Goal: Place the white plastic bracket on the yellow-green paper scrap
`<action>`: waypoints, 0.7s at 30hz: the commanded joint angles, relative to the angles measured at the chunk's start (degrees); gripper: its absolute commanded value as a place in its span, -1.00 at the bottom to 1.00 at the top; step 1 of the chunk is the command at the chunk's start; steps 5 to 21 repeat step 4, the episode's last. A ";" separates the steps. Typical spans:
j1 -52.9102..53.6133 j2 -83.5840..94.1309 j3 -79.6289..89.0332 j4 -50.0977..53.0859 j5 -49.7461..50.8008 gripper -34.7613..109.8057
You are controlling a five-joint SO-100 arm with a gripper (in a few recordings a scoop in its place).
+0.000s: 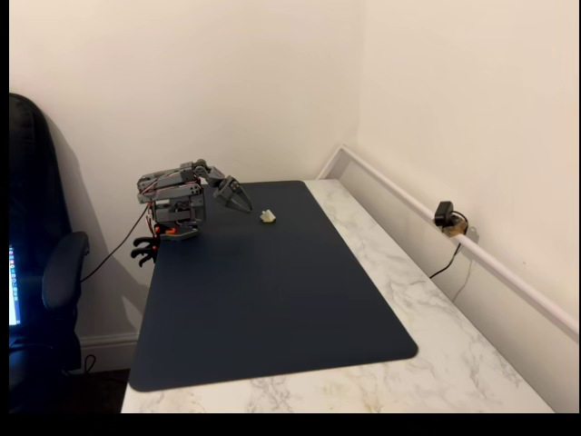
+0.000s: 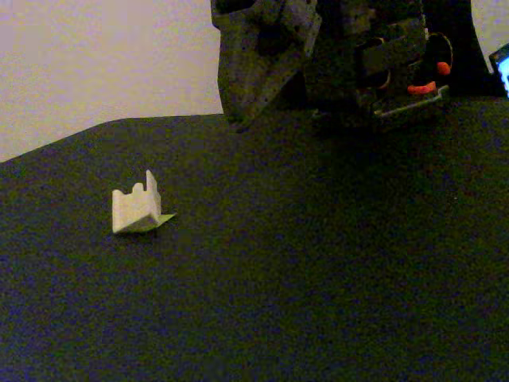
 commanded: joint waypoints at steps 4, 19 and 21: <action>0.53 1.93 -0.53 0.62 0.70 -0.52; 0.53 1.93 -0.53 0.62 0.70 -0.52; 0.53 1.93 -0.53 0.62 0.70 -0.52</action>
